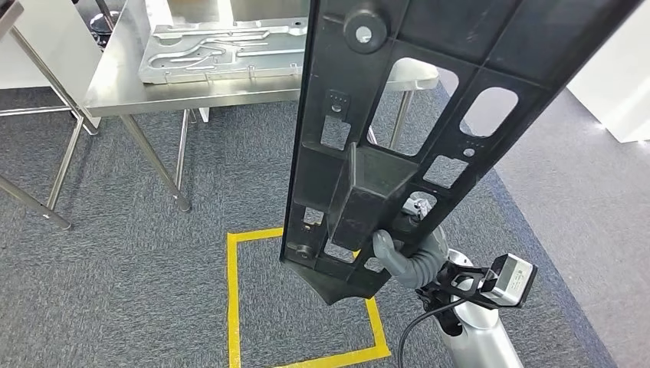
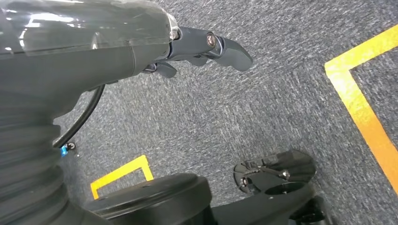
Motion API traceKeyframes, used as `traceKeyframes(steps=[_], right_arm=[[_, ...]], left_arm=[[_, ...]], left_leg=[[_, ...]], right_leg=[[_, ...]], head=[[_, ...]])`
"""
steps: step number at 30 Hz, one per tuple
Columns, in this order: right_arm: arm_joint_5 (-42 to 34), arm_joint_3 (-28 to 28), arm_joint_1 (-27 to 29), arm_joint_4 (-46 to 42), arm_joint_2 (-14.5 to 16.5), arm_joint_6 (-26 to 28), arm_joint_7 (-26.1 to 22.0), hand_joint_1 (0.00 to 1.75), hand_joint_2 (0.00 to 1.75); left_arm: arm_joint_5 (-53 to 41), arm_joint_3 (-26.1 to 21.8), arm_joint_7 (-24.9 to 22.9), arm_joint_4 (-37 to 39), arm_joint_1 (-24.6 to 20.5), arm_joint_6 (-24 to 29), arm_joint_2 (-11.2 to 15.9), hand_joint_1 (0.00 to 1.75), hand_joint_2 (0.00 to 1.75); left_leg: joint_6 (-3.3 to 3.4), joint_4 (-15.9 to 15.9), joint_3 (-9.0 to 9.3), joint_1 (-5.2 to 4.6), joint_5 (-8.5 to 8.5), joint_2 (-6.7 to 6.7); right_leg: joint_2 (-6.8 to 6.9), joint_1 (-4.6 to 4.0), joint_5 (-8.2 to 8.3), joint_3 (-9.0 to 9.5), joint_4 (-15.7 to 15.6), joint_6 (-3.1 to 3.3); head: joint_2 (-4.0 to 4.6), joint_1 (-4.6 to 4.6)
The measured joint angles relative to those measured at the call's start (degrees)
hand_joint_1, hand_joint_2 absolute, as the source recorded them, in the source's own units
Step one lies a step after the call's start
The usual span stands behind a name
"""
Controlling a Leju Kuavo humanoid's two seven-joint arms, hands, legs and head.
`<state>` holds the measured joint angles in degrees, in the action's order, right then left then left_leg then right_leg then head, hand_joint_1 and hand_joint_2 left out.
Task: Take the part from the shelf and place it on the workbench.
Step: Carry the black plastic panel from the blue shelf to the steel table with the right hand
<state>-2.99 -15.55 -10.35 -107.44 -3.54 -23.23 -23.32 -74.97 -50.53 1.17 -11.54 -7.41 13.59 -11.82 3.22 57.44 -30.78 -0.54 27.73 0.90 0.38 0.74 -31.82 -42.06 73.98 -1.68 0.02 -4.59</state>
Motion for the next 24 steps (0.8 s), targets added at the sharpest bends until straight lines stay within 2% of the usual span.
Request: traceKeyframes(steps=[1, 2, 3, 4, 6, 9, 11, 13, 14, 15, 16, 17, 18, 19, 20, 22, 24], right_arm=[[-0.1, -0.1, -0.1, 0.1, 0.0, 0.0, 0.0, 1.68, 1.75], [-0.1, -0.1, -0.2, 0.1, 0.0, 0.0, 0.0, 1.68, 1.75], [-0.2, -0.2, -0.3, 0.1, 0.0, 0.0, 0.0, 1.68, 1.75], [-0.2, -0.2, -0.5, 0.1, 0.0, 0.0, 0.0, 1.68, 1.75], [-0.2, -0.3, -0.7, 0.2, 0.0, 0.0, 0.0, 1.68, 1.75], [-0.3, -0.3, -1.0, 0.3, 0.0, 0.0, 0.1, 1.68, 1.75], [-0.3, -0.3, -1.3, 0.3, 0.0, -0.1, 0.1, 1.68, 1.75], [-0.4, -0.4, -1.4, 0.3, 0.0, -0.2, 0.2, 1.68, 1.75], [-0.4, -0.4, -1.4, 0.4, 0.0, -0.2, 0.2, 1.68, 1.75], [-0.4, -0.4, -1.4, 0.4, 0.0, -0.1, 0.3, 1.68, 1.75], [-0.4, -0.4, -1.4, 0.4, 0.0, -0.1, 0.3, 1.68, 1.75], [-0.4, -0.4, -1.4, 0.4, 0.0, 0.0, 0.4, 1.68, 1.75], [-0.5, -0.4, -1.4, 0.4, 0.0, 0.0, 0.4, 1.68, 1.75], [-0.5, -0.4, -1.4, 0.4, 0.0, 0.0, 0.4, 1.68, 1.75], [-0.6, -0.4, -1.4, 0.4, 0.0, 0.0, 0.5, 1.68, 1.75], [-0.7, -0.4, -1.3, 0.4, 0.0, 0.0, 0.5, 1.68, 1.75], [-0.7, -0.4, -1.3, 0.4, 0.0, 0.0, 0.5, 1.68, 1.75]], left_arm=[[0.0, -0.1, 0.0, 0.0, 0.0, 0.1, 0.0, 0.00, 1.75], [0.1, -0.2, 0.0, 0.0, 0.1, 0.2, -0.1, 0.00, 1.75], [0.1, -0.3, 0.0, 0.0, 0.0, 0.2, -0.2, 0.00, 1.75], [0.1, -0.4, 0.0, 0.0, 0.0, 0.3, -0.3, 0.00, 1.75], [0.3, -0.6, -0.1, 0.1, 0.0, 0.4, -0.4, 0.00, 1.75], [0.5, -0.9, -0.2, 0.1, 0.1, 0.5, -0.4, 0.00, 1.75], [0.4, -0.9, -0.3, 0.1, 0.1, 0.5, -0.4, 0.00, 1.75], [0.3, -0.9, -0.4, 0.1, 0.3, 0.5, -0.4, 0.00, 1.75], [0.3, -1.0, -0.5, 0.1, 0.3, 0.4, -0.3, 0.00, 1.75], [0.1, -1.0, -0.5, 0.1, 0.3, 0.4, -0.3, 0.00, 1.75], [0.1, -1.0, -0.6, 0.1, 0.3, 0.4, -0.3, 0.00, 1.75], [0.0, -1.0, -0.6, 0.1, 0.4, 0.4, -0.3, 0.00, 1.75], [-0.1, -1.0, -0.7, 0.1, 0.5, 0.4, -0.4, 0.00, 1.75], [-0.2, -1.0, -0.7, 0.1, 0.5, 0.4, -0.4, 0.00, 1.75], [-0.2, -1.0, -0.8, 0.1, 0.5, 0.4, -0.4, 0.00, 1.75], [-0.2, -1.0, -0.8, 0.1, 0.6, 0.5, -0.3, 0.00, 1.75], [-0.3, -1.0, -0.8, 0.1, 0.6, 0.5, -0.3, 0.00, 1.75]], left_leg=[[-0.08, 0.0, 0.52, -0.03, 0.37, 0.14], [-0.18, 0.0, 1.03, -0.03, 0.80, 0.25], [-0.38, 0.0, 1.51, -0.06, 1.22, 0.36], [-0.67, 0.0, 1.73, -0.05, 1.62, 0.43], [-1.40, 0.1, 2.12, -0.04, 1.86, 0.50], [-2.31, 2.2, 2.26, -0.08, 2.65, 0.26], [-2.83, 7.3, -0.25, 0.22, 5.36, 0.03], [-3.43, 14.3, -4.82, 0.59, 8.09, -0.06], [-3.67, 16.0, -6.48, 0.73, 8.21, -0.12], [-3.79, 15.6, -7.16, 0.85, 6.99, -0.21], [-3.86, 12.9, -6.71, 0.95, 4.55, -0.33], [-3.85, 8.9, -5.60, 1.05, 1.56, -0.47], [-3.75, 5.5, -4.57, 1.00, -0.54, -0.60], [-3.49, 2.9, -3.77, 0.84, -1.62, -0.74], [-3.09, 1.6, -3.45, 0.61, -2.00, -0.81], [-2.09, 0.8, -3.16, 0.34, -1.69, -0.73], [-1.33, 0.2, -2.12, 0.49, -1.84, -0.53]], right_leg=[[-0.05, -0.09, 2.52, 0.67, -2.9, 0.28], [-0.12, -0.26, 5.42, 1.99, -7.0, 0.70], [-0.22, -0.49, 7.09, 3.29, -10.7, 1.08], [-0.33, -0.75, 7.96, 4.29, -13.4, 1.42], [-0.46, -1.09, 7.48, 5.03, -15.4, 1.81], [-0.43, -0.64, 7.43, 6.91, -16.4, 2.57], [-0.32, -0.51, 6.75, 8.12, -16.6, 2.94], [-0.26, -0.57, 5.98, 8.85, -16.6, 3.00], [-0.26, -0.56, 5.57, 9.29, -16.6, 2.95], [-0.26, -0.54, 5.12, 9.85, -16.5, 2.85], [-0.26, -0.51, 4.63, 10.54, -16.5, 2.75], [-0.26, -0.48, 4.08, 11.32, -16.5, 2.60], [-0.25, -0.46, 3.63, 11.99, -16.6, 2.40], [-0.24, -0.44, 3.27, 12.39, -16.6, 2.12], [-0.23, -0.41, 2.97, 12.65, -16.7, 1.74], [-0.22, -0.39, 2.98, 12.78, -16.3, 0.87], [-0.23, -0.23, 2.43, 12.64, -14.8, 0.20]], head=[[0.00, 0.00], [0.00, 0.00], [0.00, 0.00], [0.00, 0.01], [0.00, 0.04], [0.00, 0.04], [0.00, 0.03], [0.00, 0.01], [0.00, 0.02], [0.00, 0.01], [0.00, 0.01], [0.00, 0.01], [0.00, 0.01], [0.00, 0.01], [0.00, 0.02], [0.00, 0.03], [0.00, 0.04]])
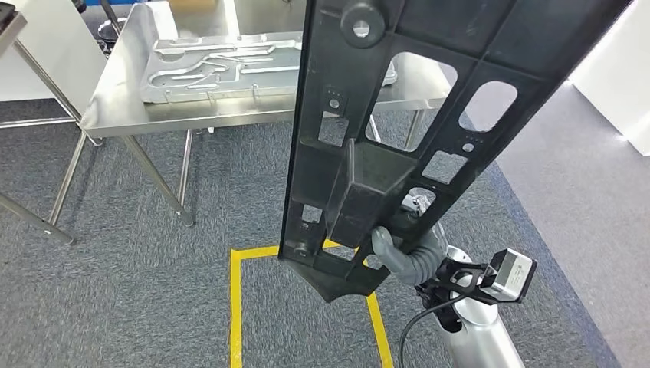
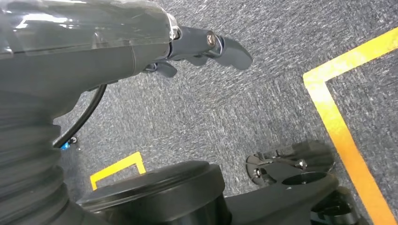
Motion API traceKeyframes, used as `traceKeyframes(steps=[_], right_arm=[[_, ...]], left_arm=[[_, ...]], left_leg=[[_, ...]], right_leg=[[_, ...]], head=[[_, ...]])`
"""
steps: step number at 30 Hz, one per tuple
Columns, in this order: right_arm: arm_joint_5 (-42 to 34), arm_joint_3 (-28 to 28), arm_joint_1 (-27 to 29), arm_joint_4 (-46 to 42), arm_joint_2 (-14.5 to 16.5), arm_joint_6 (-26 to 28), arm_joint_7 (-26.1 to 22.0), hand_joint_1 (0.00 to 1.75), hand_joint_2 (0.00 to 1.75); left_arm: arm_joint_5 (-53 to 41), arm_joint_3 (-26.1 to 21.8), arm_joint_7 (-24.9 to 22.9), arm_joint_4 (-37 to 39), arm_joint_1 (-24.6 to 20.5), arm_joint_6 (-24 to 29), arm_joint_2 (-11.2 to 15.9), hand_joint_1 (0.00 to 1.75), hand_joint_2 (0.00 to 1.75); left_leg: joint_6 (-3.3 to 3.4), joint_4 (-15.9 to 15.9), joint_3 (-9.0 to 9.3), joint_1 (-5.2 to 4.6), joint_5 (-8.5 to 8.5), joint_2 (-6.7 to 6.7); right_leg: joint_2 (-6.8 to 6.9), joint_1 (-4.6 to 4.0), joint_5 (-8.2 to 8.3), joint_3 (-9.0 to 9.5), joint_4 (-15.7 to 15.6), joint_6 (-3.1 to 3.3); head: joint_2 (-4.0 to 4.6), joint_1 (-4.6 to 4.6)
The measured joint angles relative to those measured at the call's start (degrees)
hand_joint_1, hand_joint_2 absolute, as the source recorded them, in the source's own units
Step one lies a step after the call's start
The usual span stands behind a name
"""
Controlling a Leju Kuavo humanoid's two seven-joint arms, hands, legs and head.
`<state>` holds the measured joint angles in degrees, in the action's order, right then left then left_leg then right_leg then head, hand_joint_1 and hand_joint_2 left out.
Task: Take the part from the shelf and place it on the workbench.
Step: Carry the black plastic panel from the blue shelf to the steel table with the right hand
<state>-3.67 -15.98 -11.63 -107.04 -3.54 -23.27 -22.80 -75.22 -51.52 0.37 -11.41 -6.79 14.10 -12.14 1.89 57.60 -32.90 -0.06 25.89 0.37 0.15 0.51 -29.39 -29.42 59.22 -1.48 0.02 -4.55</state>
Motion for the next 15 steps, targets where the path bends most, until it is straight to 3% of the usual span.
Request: traceKeyframes(steps=[2, 4, 5, 6, 7, 9, 10, 11, 15], right_arm=[[0.0, 0.0, -0.1, 0.0, 0.0, 0.0, 0.0, 1.68, 1.75], [0.0, 0.0, -0.1, 0.0, 0.0, 0.0, 0.0, 1.68, 1.75], [0.0, 0.0, 0.0, 0.0, 0.0, 0.0, 0.0, 1.68, 1.75], [-0.1, 0.0, 0.1, 0.0, 0.0, 0.0, 0.0, 1.68, 1.75], [-0.1, 0.0, 0.1, 0.0, 0.0, 0.0, 0.0, 1.68, 1.75], [-0.1, 0.0, 0.2, 0.0, 0.0, 0.1, 0.0, 1.68, 1.75], [-0.1, 0.0, 0.2, 0.1, 0.0, 0.1, -0.1, 1.68, 1.75], [-0.1, 0.0, 0.3, 0.1, 0.0, 0.1, -0.1, 1.68, 1.75], [0.0, 0.0, 0.7, 0.1, 0.0, 0.1, -0.1, 1.68, 1.75]], left_arm=[[-0.1, 0.0, 0.1, 0.0, -0.1, 0.0, 0.0, 0.00, 1.75], [-0.1, 0.0, 0.2, 0.0, -0.2, 0.0, 0.0, 0.00, 1.75], [-0.2, 0.0, 0.2, 0.0, -0.2, 0.0, 0.0, 0.00, 1.75], [-0.2, 0.0, 0.2, 0.0, -0.2, 0.0, 0.0, 0.00, 1.75], [-0.2, 0.0, 0.2, 0.0, -0.1, 0.0, 0.0, 0.00, 1.75], [-0.2, 0.0, 0.2, 0.0, -0.1, 0.0, -0.1, 0.00, 1.75], [-0.2, 0.0, 0.2, 0.0, -0.1, -0.1, -0.1, 0.00, 1.75], [-0.2, 0.0, 0.2, 0.0, -0.1, -0.1, -0.1, 0.00, 1.75], [-0.1, 0.0, 0.1, 0.0, -0.1, -0.2, -0.1, 0.00, 1.75]], left_leg=[[0.54, -0.4, 1.04, 0.08, 0.26, 0.06], [0.81, -0.4, 1.52, 0.01, 0.79, 0.10], [0.80, -0.4, 1.80, -0.01, 1.11, 0.14], [0.72, -0.4, 2.22, -0.02, 1.48, 0.20], [0.60, -0.4, 2.82, 0.00, 1.93, 0.26], [0.18, -0.4, 4.24, 0.01, 3.00, 0.36], [-0.11, -0.3, 4.66, -0.01, 3.46, 0.41], [-0.43, -0.3, 4.77, -0.07, 3.87, 0.43], [-1.72, 0.9, 4.99, -0.11, 4.78, 0.32]], right_leg=[[-0.07, 0.19, -2.63, -2.52, 4.8, -0.40], [-0.11, 0.24, -5.59, -7.40, 12.2, -0.63], [-0.11, 0.26, -5.94, -9.48, 14.6, -0.71], [-0.10, 0.27, -4.98, -10.57, 14.9, -0.77], [-0.10, 0.29, -2.79, -10.54, 13.1, -0.80], [-0.11, 0.28, 2.84, -8.38, 5.5, -0.61], [-0.08, 0.17, 4.22, -7.49, 2.3, -0.31], [-0.06, 0.07, 5.00, -6.99, 0.4, 0.10], [-0.13, -0.02, 4.52, -6.06, -0.7, 1.82]], head=[[0.00, 0.01], [0.00, 0.01], [0.00, 0.01], [0.00, 0.01], [0.00, 0.01], [0.00, 0.01], [0.00, 0.04], [0.00, 0.07], [0.00, 0.11]])
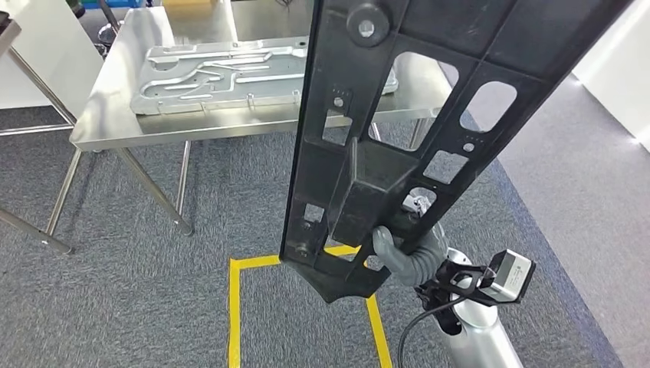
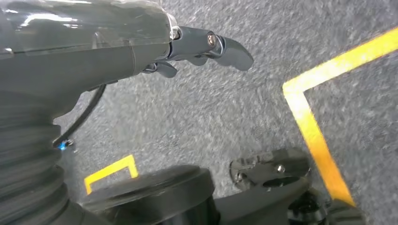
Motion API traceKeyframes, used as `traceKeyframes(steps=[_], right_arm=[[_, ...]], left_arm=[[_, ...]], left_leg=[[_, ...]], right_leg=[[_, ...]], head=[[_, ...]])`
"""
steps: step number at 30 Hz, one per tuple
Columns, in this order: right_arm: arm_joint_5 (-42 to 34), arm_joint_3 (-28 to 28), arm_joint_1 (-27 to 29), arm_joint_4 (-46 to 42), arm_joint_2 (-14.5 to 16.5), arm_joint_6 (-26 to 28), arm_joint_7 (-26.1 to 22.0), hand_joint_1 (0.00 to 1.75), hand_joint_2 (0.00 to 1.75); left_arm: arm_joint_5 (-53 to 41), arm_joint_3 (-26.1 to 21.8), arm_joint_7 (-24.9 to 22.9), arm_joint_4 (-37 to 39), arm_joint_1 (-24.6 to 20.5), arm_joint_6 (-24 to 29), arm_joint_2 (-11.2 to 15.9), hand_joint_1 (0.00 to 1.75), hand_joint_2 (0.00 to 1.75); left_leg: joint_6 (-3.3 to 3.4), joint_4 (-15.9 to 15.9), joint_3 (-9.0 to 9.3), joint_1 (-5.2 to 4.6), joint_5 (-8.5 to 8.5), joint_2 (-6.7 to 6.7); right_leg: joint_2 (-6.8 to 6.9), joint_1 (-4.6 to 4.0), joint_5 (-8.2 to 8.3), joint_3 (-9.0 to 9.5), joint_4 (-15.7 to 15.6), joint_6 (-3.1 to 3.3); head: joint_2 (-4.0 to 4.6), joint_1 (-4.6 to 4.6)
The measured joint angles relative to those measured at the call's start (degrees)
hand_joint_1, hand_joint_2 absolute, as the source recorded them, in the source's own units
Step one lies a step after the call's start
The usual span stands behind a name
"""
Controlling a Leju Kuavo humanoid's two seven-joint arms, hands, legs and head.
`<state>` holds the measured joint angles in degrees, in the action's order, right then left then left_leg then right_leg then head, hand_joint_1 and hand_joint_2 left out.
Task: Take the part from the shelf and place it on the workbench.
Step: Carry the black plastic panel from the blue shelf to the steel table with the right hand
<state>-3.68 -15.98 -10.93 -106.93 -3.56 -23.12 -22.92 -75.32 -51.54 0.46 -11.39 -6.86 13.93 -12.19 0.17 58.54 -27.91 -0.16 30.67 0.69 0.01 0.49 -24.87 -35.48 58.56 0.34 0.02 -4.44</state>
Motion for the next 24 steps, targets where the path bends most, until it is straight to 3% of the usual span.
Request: traceKeyframes(steps=[2, 5, 6, 7, 9, 10, 12, 13, 16, 18, 20, 21, 22, 24], right_arm=[[0.0, 0.0, -0.1, 0.0, 0.0, 0.0, 0.0, 1.68, 1.75], [0.0, -0.1, -0.1, 0.0, 0.0, -0.1, 0.0, 1.68, 1.75], [0.0, -0.1, -0.1, 0.1, 0.0, -0.1, 0.0, 1.68, 1.75], [0.0, -0.2, -0.1, 0.1, 0.0, -0.1, 0.0, 1.68, 1.75], [0.0, -0.3, -0.2, 0.1, 0.0, -0.2, 0.0, 1.68, 1.75], [0.0, -0.3, -0.3, 0.1, 0.0, -0.2, 0.0, 1.68, 1.75], [-0.1, -0.4, -0.5, 0.2, 0.0, -0.4, 0.1, 1.68, 1.75], [-0.2, -0.4, -0.6, 0.3, 0.0, -0.5, 0.1, 1.68, 1.75], [-0.3, -0.4, -0.8, 0.5, 0.0, -0.8, 0.1, 1.68, 1.75], [-0.5, -0.4, -1.0, 0.5, 0.0, -0.9, 0.1, 1.68, 1.75], [-0.5, -0.4, -0.9, 0.7, 0.0, -0.9, 0.1, 1.68, 1.75], [-0.6, -0.4, -0.9, 0.8, 0.0, -0.9, 0.1, 1.68, 1.75], [-0.6, -0.4, -0.8, 0.9, 0.0, -0.9, 0.1, 1.68, 1.75], [-0.7, -0.4, -0.8, 0.9, 0.0, -0.9, 0.1, 1.68, 1.75]], left_arm=[[0.2, 0.0, 0.0, 0.0, 0.0, -0.1, 0.0, 0.00, 1.75], [0.7, -0.1, 0.2, 0.0, -0.1, -0.1, 0.0, 0.00, 1.75], [0.8, -0.2, 0.2, 0.0, -0.2, -0.1, 0.0, 0.00, 1.75], [0.8, -0.2, 0.3, 0.0, -0.2, -0.1, 0.0, 0.00, 1.75], [0.9, -0.3, 0.3, 0.0, 0.1, 0.0, 0.1, 0.00, 1.75], [0.9, -0.3, 0.3, 0.0, 0.2, 0.0, 0.1, 0.00, 1.75], [1.0, -0.3, 0.4, 0.0, 0.4, 0.1, 0.1, 0.00, 1.75], [1.0, -0.4, 0.5, 0.0, 0.4, 0.1, 0.1, 0.00, 1.75], [1.0, -0.5, 0.6, 0.0, 0.6, 0.1, 0.1, 0.00, 1.75], [1.0, -0.7, 0.6, 0.0, 0.6, 0.1, 0.0, 0.00, 1.75], [1.0, -0.9, 0.6, 0.0, 0.7, 0.1, 0.0, 0.00, 1.75], [1.0, -1.0, 0.6, 0.0, 0.8, 0.1, 0.0, 0.00, 1.75], [0.9, -1.0, 0.5, 0.0, 0.9, 0.2, 0.0, 0.00, 1.75], [0.8, -1.1, 0.5, 0.0, 1.0, 0.2, 0.0, 0.00, 1.75]], left_leg=[[-0.46, 4.6, -2.26, 0.17, 1.83, -0.14], [-0.73, 14.8, -9.04, 0.32, 5.27, -0.23], [-0.69, 15.7, -10.25, 0.32, 4.93, -0.24], [-0.54, 14.3, -10.34, 0.29, 3.33, -0.25], [0.15, 7.2, -8.18, 0.08, -1.90, -0.33], [0.50, 3.8, -7.10, -0.18, -3.22, -0.39], [1.19, 0.4, -6.07, -0.69, -3.76, -0.46], [1.53, 0.0, -5.95, -0.80, -3.47, -0.41], [2.40, -1.2, -4.29, -0.50, -4.76, -0.27], [2.63, -1.6, -3.54, -0.38, -4.72, -0.27], [2.72, -1.6, -3.31, -0.36, -4.32, -0.25], [2.69, -1.6, -3.09, -0.35, -4.04, -0.21], [2.60, -1.5, -2.74, -0.32, -3.70, -0.16], [2.25, -1.5, -1.66, -0.23, -2.78, -0.05]], right_leg=[[0.11, 0.05, -0.51, 0.98, -0.2, 0.65], [0.19, -0.17, -1.46, 1.87, -0.1, 1.03], [0.18, -0.25, -1.79, 2.27, -0.1, 1.05], [0.15, -0.31, -2.16, 2.78, -0.1, 1.04], [0.10, -0.36, -2.91, 3.94, -0.2, 0.93], [0.07, -0.36, -3.20, 4.37, -0.2, 0.76], [0.05, -0.31, -3.45, 4.70, -0.2, 0.13], [0.05, -0.33, -3.32, 4.77, 0.0, -0.31], [0.04, -0.23, -4.20, 4.53, 2.0, -1.26], [-0.02, -0.04, -7.04, 1.79, 7.3, -1.78], [-0.03, 0.16, -9.53, -2.75, 13.9, -2.26], [-0.02, 0.29, -9.43, -4.30, 15.4, -2.40], [-0.01, 0.45, -8.09, -4.83, 14.7, -2.50], [0.02, 0.76, -2.74, -2.96, 7.7, -2.69]], head=[[0.00, 0.00], [0.00, 0.00], [0.00, 0.00], [0.00, 0.00], [0.00, 0.01], [0.00, 0.01], [0.00, 0.01], [0.00, 0.00], [0.00, 0.01], [0.00, 0.02], [0.00, 0.02], [0.00, 0.02], [0.00, 0.01], [0.00, 0.02]])
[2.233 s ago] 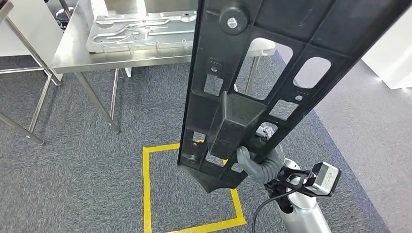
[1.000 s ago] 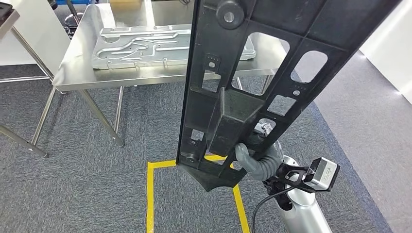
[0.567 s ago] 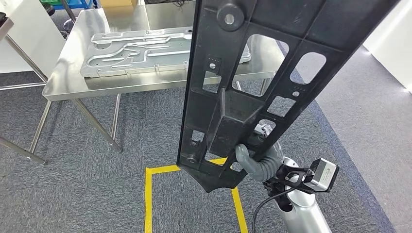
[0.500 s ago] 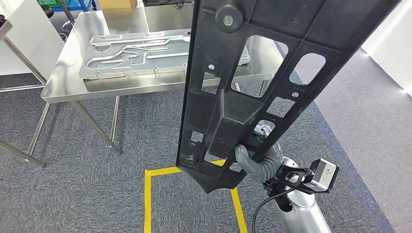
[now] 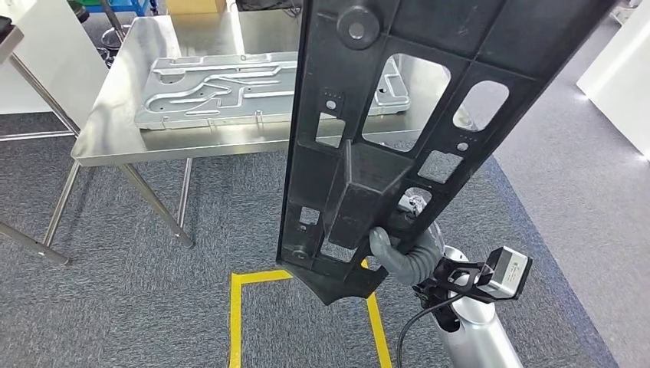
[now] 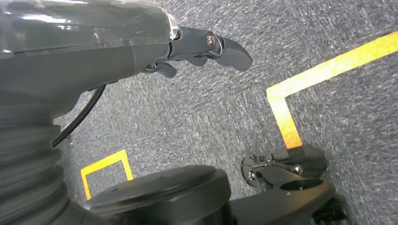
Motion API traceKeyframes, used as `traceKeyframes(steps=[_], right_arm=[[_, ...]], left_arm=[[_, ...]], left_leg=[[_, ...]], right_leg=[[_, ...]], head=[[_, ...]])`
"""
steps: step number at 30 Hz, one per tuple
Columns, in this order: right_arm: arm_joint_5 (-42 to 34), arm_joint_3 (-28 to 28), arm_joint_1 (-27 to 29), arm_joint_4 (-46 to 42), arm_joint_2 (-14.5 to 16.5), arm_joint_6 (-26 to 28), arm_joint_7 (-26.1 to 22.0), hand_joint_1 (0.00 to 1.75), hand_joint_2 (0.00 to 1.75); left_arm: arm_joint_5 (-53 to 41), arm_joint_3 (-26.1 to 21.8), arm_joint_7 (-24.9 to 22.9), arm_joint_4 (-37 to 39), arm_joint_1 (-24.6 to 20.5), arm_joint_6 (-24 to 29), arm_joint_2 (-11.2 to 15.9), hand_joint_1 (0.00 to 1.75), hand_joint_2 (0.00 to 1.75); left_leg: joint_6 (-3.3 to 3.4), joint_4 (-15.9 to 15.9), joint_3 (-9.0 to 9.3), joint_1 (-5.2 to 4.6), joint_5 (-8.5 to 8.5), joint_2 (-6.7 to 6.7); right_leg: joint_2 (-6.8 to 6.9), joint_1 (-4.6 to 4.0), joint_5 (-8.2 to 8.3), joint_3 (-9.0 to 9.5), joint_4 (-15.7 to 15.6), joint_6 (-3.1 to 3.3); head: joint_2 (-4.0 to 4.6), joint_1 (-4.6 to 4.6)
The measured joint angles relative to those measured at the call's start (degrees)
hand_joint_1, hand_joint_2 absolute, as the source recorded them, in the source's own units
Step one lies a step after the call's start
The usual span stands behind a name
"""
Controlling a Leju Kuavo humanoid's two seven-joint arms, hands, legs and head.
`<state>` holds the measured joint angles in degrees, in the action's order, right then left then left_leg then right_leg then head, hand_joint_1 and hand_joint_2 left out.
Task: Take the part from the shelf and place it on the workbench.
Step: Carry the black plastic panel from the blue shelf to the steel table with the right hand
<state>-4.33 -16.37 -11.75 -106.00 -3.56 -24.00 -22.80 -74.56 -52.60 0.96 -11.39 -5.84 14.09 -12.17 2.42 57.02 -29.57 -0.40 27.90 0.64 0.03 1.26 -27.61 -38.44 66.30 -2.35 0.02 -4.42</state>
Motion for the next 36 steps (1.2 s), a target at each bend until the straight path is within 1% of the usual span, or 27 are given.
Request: traceKeyframes(steps=[1, 3, 4, 6, 7, 9, 11, 12, 13, 14, 15, 16, 18, 19, 21, 22, 23, 24, 26, 27, 28, 29, 30, 32, 33, 34, 36], right_arm=[[0.0, 0.0, 0.0, 0.0, 0.0, 0.0, 0.0, 1.68, 1.75], [0.0, 0.0, 0.1, 0.1, 0.0, 0.2, 0.0, 1.68, 1.75], [0.0, 0.0, 0.3, 0.1, 0.0, 0.4, 0.0, 1.68, 1.75], [0.0, 0.0, 0.7, 0.0, 0.0, 0.9, 0.0, 1.68, 1.75], [0.1, 0.0, 0.8, -0.1, 0.0, 1.0, -0.1, 1.68, 1.75], [0.1, 0.0, 1.0, -0.4, 0.0, 1.2, -0.1, 1.68, 1.75], [0.2, 0.0, 1.4, -0.6, -0.1, 1.4, -0.1, 1.68, 1.75], [0.2, 0.0, 1.7, -0.7, -0.1, 1.6, -0.1, 1.68, 1.75], [0.3, 0.0, 2.0, -0.7, -0.1, 1.7, -0.1, 1.68, 1.75], [0.4, 0.0, 2.1, -0.9, -0.1, 1.8, -0.1, 1.68, 1.75], [0.5, 0.0, 2.2, -1.0, -0.1, 1.9, -0.1, 1.68, 1.75], [0.6, 0.0, 2.3, -1.2, -0.1, 1.9, -0.1, 1.68, 1.75], [0.8, 0.0, 2.5, -1.4, -0.1, 2.0, -0.1, 1.68, 1.75], [0.9, 0.0, 2.6, -1.6, -0.1, 2.0, -0.1, 1.68, 1.75], [1.0, 0.0, 2.9, -1.9, -0.1, 2.0, -0.1, 1.68, 1.75], [1.0, 0.1, 2.9, -2.0, -0.1, 2.0, -0.1, 1.68, 1.75], [1.0, 0.1, 2.9, -2.2, -0.1, 2.1, -0.2, 1.68, 1.75], [1.0, 0.1, 3.0, -2.3, -0.1, 2.1, -0.2, 1.68, 1.75], [1.0, 0.1, 3.3, -2.4, -0.2, 2.1, -0.2, 1.68, 1.75], [1.0, 0.1, 3.5, -2.4, -0.3, 2.1, -0.1, 1.68, 1.75], [1.0, 0.1, 3.6, -2.4, -0.3, 2.1, -0.1, 1.68, 1.75], [1.0, 0.1, 3.8, -2.4, -0.3, 2.1, -0.1, 1.68, 1.75], [1.0, 0.1, 3.8, -2.5, -0.3, 2.1, -0.1, 1.68, 1.75], [1.0, 0.1, 3.9, -2.5, -0.4, 2.1, -0.2, 1.68, 1.75], [1.1, 0.2, 4.0, -2.5, -0.4, 2.2, -0.1, 1.68, 1.75], [1.1, 0.2, 4.1, -2.6, -0.4, 2.2, -0.1, 1.68, 1.75], [1.2, 0.2, 4.3, -2.9, -0.4, 2.3, -0.1, 1.68, 1.75]], left_arm=[[-0.2, 0.0, 0.0, 0.0, 0.0, 0.0, 0.0, 0.00, 1.75], [-0.6, 0.0, 0.0, 0.0, 0.0, 0.0, 0.0, 0.00, 1.75], [-0.8, 0.0, 0.0, 0.0, -0.1, 0.0, 0.0, 0.00, 1.75], [-1.1, 0.0, 0.0, 0.0, -0.2, 0.0, 0.0, 0.00, 1.75], [-1.3, 0.0, 0.0, 0.0, -0.4, 0.0, 0.0, 0.00, 1.75], [-1.6, 0.0, -0.1, 0.0, -0.6, -0.1, 0.0, 0.00, 1.75], [-1.8, 0.0, -0.1, 0.0, -1.0, -0.2, 0.0, 0.00, 1.75], [-1.9, 0.0, -0.2, 0.0, -1.2, -0.2, 0.0, 0.00, 1.75], [-2.0, 0.0, -0.2, 0.0, -1.3, -0.2, 0.0, 0.00, 1.75], [-2.1, 0.0, -0.3, 0.0, -1.3, -0.2, 0.0, 0.00, 1.75], [-2.2, 0.0, -0.3, 0.0, -1.3, -0.3, 0.0, 0.00, 1.75], [-2.2, 0.0, -0.4, 0.0, -1.2, -0.3, 0.0, 0.00, 1.75], [-2.2, 0.1, -0.4, 0.0, -1.2, -0.3, 0.0, 0.00, 1.75], [-2.2, 0.1, -0.4, 0.0, -1.2, -0.3, 0.0, 0.00, 1.75], [-2.3, 0.1, -0.4, 0.0, -1.2, -0.3, 0.0, 0.00, 1.75], [-2.3, 0.2, -0.4, 0.0, -1.2, -0.3, 0.0, 0.00, 1.75], [-2.3, 0.2, -0.5, 0.0, -1.2, -0.3, 0.0, 0.00, 1.75], [-2.4, 0.3, -0.5, 0.0, -1.1, -0.3, 0.0, 0.00, 1.75], [-2.4, 0.3, -0.6, 0.0, -1.1, -0.3, 0.0, 0.00, 1.75], [-2.4, 0.3, -0.6, 0.0, -1.0, -0.3, 0.0, 0.00, 1.75], [-2.4, 0.3, -0.6, 0.0, -0.9, -0.4, 0.0, 0.00, 1.75], [-2.4, 0.3, -0.6, 0.0, -0.8, -0.4, 0.0, 0.00, 1.75], [-2.4, 0.3, -0.6, 0.0, -0.8, -0.5, 0.0, 0.00, 1.75], [-2.4, 0.4, -0.7, 0.1, -0.8, -0.6, -0.1, 0.00, 1.75], [-2.4, 0.4, -0.7, 0.1, -0.8, -0.7, -0.1, 0.00, 1.75], [-2.4, 0.4, -0.7, 0.1, -0.9, -0.7, -0.1, 0.00, 1.75], [-2.5, 0.4, -0.7, 0.1, -1.1, -0.7, -0.1, 0.00, 1.75]], left_leg=[[-0.30, 0.1, 0.54, 0.00, 0.50, 0.05], [-1.06, 0.0, 1.01, -0.03, 1.38, 0.10], [-1.47, 0.2, 1.23, -0.05, 1.55, 0.10], [-2.21, 0.8, 1.64, 0.01, 1.93, 0.02], [-2.52, 2.3, 1.20, 0.10, 2.10, -0.05], [-2.96, 8.4, -2.17, 0.35, 3.51, -0.18], [-3.18, 15.4, -7.23, 0.48, 6.20, -0.22], [-3.18, 17.1, -9.04, 0.51, 7.21, -0.23], [-3.14, 16.9, -10.00, 0.51, 7.31, -0.23], [-3.00, 15.0, -10.11, 0.50, 6.20, -0.24], [-2.74, 11.8, -9.66, 0.48, 3.69, -0.25], [-2.47, 8.2, -9.22, 0.39, 0.12, -0.30], [-1.87, 3.5, -8.52, 0.03, -4.42, -0.37], [-1.60, 2.5, -8.38, -0.12, -5.21, -0.36], [-1.02, 1.7, -7.10, -0.14, -4.91, -0.18], [-0.67, 1.2, -6.20, -0.06, -4.71, -0.12], [-0.38, 0.9, -5.24, -0.02, -4.42, -0.09], [-0.15, 0.6, -4.45, 0.02, -4.01, -0.07], [0.14, 0.5, -3.27, -0.03, -2.90, -0.03], [0.17, 0.5, -2.62, -0.04, -2.27, 0.05], [0.17, 0.5, -1.84, -0.05, -1.59, 0.15], [0.13, 0.5, -0.87, -0.05, -0.83, 0.25], [0.03, 0.5, 0.19, -0.05, -0.02, 0.32], [-0.32, 0.6, 1.96, -0.13, 1.62, 0.48], [-0.59, 0.6, 2.45, -0.20, 2.40, 0.56], [-0.90, 0.8, 2.92, -0.27, 2.87, 0.64], [-1.58, 1.5, 3.30, -0.32, 2.96, 0.66]], right_leg=[[0.03, 0.00, 1.70, 1.24, -3.7, 0.03], [0.10, -0.29, 2.62, 2.56, -7.5, 0.72], [0.10, -0.45, 2.07, 2.66, -7.6, 1.23], [-0.01, -0.42, 2.25, 3.46, -7.9, 2.16], [-0.02, -0.37, 2.00, 4.08, -8.0, 2.56], [0.04, -0.39, 1.28, 5.33, -8.2, 3.12], [0.06, -0.52, 0.32, 6.30, -8.2, 3.30], [0.02, -0.56, -0.22, 6.91, -8.2, 3.31], [-0.05, -0.59, -0.81, 7.64, -8.2, 3.29], [-0.14, -0.61, -1.44, 8.49, -8.2, 3.25], [-0.21, -0.62, -2.12, 9.38, -8.2, 3.16], [-0.25, -0.67, -2.77, 10.18, -8.2, 3.02], [-0.37, -0.74, -3.86, 11.14, -8.5, 2.41], [-0.40, -0.78, -4.03, 11.43, -8.5, 2.00], [-0.38, -0.69, -3.86, 11.91, -7.9, 1.27], [-0.34, -0.64, -3.54, 11.57, -6.3, 1.07], [-0.33, -0.58, -3.50, 10.36, -3.9, 0.92], [-0.32, -0.52, -3.93, 8.23, -0.7, 0.80], [-0.33, -0.53, -6.61, 2.83, 5.7, 0.44], [-0.32, -0.53, -8.29, 0.66, 7.3, 0.30], [-0.32, -0.52, -9.29, -0.75, 7.3, 0.18], [-0.31, -0.52, -8.92, -1.36, 5.8, 0.17], [-0.31, -0.54, -6.78, -1.30, 2.9, 0.22], [-0.28, -0.74, 0.55, -0.70, -3.8, 0.66], [-0.27, -0.92, 3.35, -0.43, -5.8, 1.01], [-0.29, -1.03, 4.85, -0.28, -6.8, 1.41], [-0.37, -1.02, 4.60, 0.66, -7.2, 2.27]], head=[[0.00, -0.01], [0.00, 0.00], [0.00, 0.01], [0.00, 0.02], [0.00, 0.01], [0.00, 0.00], [0.00, -0.01], [0.00, 0.00], [0.00, -0.01], [0.00, -0.01], [0.00, -0.01], [0.00, 0.00], [0.00, 0.01], [0.00, 0.02], [0.00, 0.01], [0.00, 0.01], [0.00, 0.01], [0.00, 0.01], [0.00, 0.01], [0.00, 0.01], [0.00, 0.01], [0.00, 0.01], [0.00, 0.01], [0.00, 0.01], [0.00, 0.02], [0.00, 0.02], [0.00, 0.02]])
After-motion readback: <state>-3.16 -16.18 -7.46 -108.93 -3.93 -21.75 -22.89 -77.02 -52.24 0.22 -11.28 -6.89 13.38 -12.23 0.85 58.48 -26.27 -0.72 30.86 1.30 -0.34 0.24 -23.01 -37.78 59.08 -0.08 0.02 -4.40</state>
